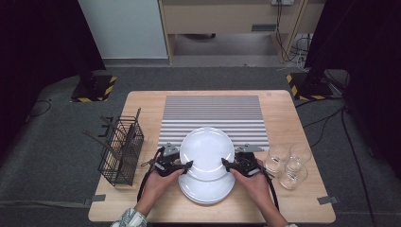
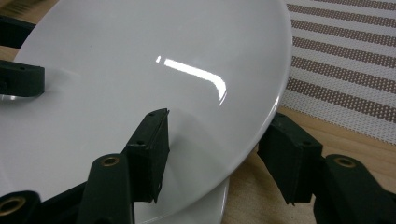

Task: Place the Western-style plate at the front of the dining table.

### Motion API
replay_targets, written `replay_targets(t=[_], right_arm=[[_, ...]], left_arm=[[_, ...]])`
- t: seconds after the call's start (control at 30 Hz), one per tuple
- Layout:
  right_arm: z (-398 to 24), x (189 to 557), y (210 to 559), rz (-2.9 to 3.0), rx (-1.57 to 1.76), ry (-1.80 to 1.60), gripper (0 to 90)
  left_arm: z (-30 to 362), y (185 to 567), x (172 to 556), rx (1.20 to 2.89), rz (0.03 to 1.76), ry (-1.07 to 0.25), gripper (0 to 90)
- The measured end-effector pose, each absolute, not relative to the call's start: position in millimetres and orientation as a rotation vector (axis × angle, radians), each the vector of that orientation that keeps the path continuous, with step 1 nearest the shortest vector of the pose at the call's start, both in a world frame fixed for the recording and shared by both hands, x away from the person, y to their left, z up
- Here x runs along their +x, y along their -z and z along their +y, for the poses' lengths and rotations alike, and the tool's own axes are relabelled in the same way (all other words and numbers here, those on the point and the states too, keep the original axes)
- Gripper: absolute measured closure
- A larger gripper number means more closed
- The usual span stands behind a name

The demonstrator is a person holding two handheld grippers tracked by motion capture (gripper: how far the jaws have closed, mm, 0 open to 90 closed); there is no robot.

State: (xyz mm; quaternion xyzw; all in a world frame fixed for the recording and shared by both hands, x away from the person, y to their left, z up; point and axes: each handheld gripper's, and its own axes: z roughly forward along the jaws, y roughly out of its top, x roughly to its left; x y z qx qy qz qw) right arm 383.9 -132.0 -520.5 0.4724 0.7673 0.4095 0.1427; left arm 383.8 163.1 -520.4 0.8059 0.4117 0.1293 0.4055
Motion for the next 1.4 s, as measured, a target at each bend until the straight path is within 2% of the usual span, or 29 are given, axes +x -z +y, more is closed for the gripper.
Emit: replay_targets(t=[0.3, 0.43, 0.63, 0.9, 1.07, 1.4], right_arm=[[-135.2, 384.0, 520.5, 2.202, 1.381, -1.2, 47.7], [-138.3, 382.7, 518.2, 2.15, 1.371, -1.19, 56.1], [-141.1, 383.0, 518.9, 2.133, 1.381, -1.216, 58.4], [-142.0, 384.0, 521.4, 2.141, 1.397, -1.251, 56.6], [-140.1, 384.5, 525.3, 2.154, 1.434, -1.287, 52.0], [-140.0, 383.1, 524.9, 2.15, 1.436, -1.28, 52.7]], left_arm=[[165.1, 519.6, 386.1, 2.02, 1.056, -0.307, 38.3], [166.0, 519.0, 386.2, 2.014, 1.07, -0.301, 40.4], [167.9, 518.1, 386.0, 2.0, 1.075, -0.295, 43.8], [168.9, 519.3, 386.0, 1.996, 1.073, -0.3, 44.1], [168.7, 519.9, 385.7, 1.991, 1.07, -0.308, 44.0], [167.0, 520.0, 384.7, 2.004, 1.037, -0.367, 41.9]])
